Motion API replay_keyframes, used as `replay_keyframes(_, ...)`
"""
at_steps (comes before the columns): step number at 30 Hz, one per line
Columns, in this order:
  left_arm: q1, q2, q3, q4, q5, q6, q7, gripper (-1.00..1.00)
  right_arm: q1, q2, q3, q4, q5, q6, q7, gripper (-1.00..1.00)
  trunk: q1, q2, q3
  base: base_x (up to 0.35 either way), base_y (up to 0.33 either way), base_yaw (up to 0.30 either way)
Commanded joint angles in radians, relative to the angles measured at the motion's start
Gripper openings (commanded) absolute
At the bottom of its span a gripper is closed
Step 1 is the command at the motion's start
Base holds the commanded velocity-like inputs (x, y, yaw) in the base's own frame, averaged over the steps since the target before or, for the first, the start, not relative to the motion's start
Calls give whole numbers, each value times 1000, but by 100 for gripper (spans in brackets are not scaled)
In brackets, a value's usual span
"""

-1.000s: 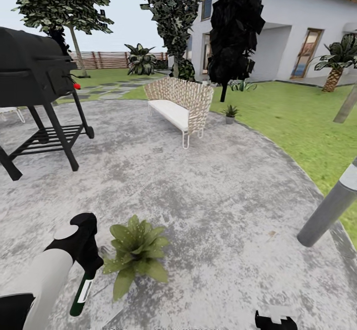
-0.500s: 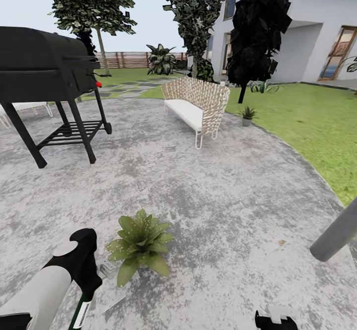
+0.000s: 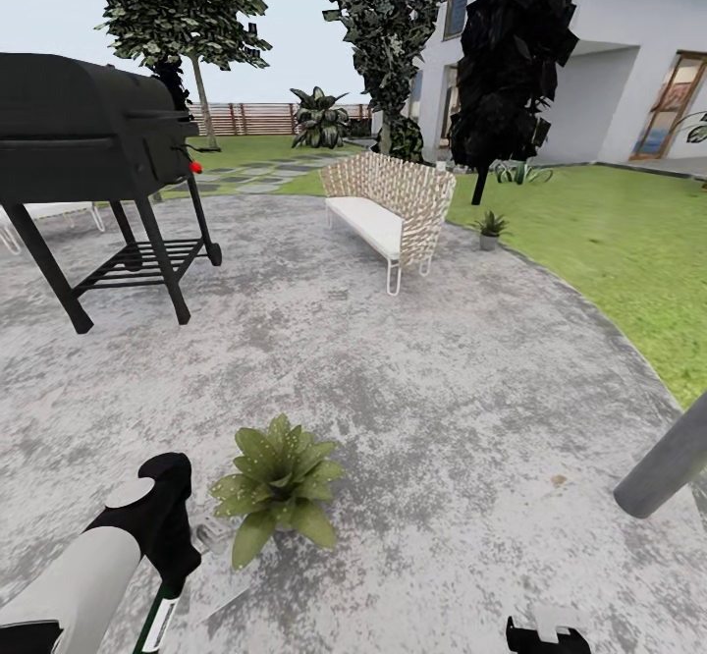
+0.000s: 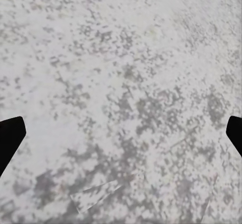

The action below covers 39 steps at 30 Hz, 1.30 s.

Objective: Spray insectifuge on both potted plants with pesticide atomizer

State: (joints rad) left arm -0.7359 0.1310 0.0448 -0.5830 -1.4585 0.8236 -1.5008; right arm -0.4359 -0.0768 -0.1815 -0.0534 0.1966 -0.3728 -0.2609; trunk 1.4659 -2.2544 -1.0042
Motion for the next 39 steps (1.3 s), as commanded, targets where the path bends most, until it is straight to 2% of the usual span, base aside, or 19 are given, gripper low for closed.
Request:
replay_keyframes(1,0,-1,4,-1,-11,10,-5,-100,0,0,-8,1,11,-3,-3,100,0,0,-1,0,0,0)
replay_keyframes(9,0,8,8,-1,-10,16,2,-100,0,0,-9,0,9,-3,-4,100,0,0,-1,122,-60,0)
replay_keyframes(11,3,4,6,0,-12,16,2,-100,0,0,-9,0,9,-3,-4,100,0,0,-1,59,-32,0)
replay_keyframes(15,34,1,6,0,-10,14,7,-100,0,0,-9,-2,9,-3,-4,100,0,0,-1,14,-7,0)
replay_keyframes(21,61,16,12,-4,-2,9,88,-100,0,1,-9,-3,9,-3,-4,100,0,0,-1,1,0,37)
replay_keyframes(31,66,-28,14,-14,4,-9,162,-100,0,2,-7,-1,9,-3,-4,100,0,0,-1,0,0,127)
replay_keyframes(33,66,-29,15,-8,28,-11,196,-100,-1,2,-8,-1,9,-3,-4,100,0,0,-1,0,0,6)
replay_keyframes(34,66,-28,15,-5,52,-12,216,-100,-1,2,-7,-1,9,-3,-4,100,0,0,-1,0,0,3)
replay_keyframes(35,68,-26,15,-2,119,-14,261,-100,-1,2,-7,-1,9,-3,-4,100,0,0,-1,0,0,1)
replay_keyframes(36,73,-26,14,-1,155,-15,287,-100,-1,2,-7,0,9,-3,-4,100,0,0,-1,0,0,0)
replay_keyframes(37,83,-26,13,-2,207,-16,328,-100,-1,2,-7,0,9,-3,-4,100,0,0,-1,0,0,0)
replay_keyframes(39,97,-29,10,-1,262,-19,393,-100,0,2,-7,0,9,-3,-4,100,0,0,-1,0,0,0)
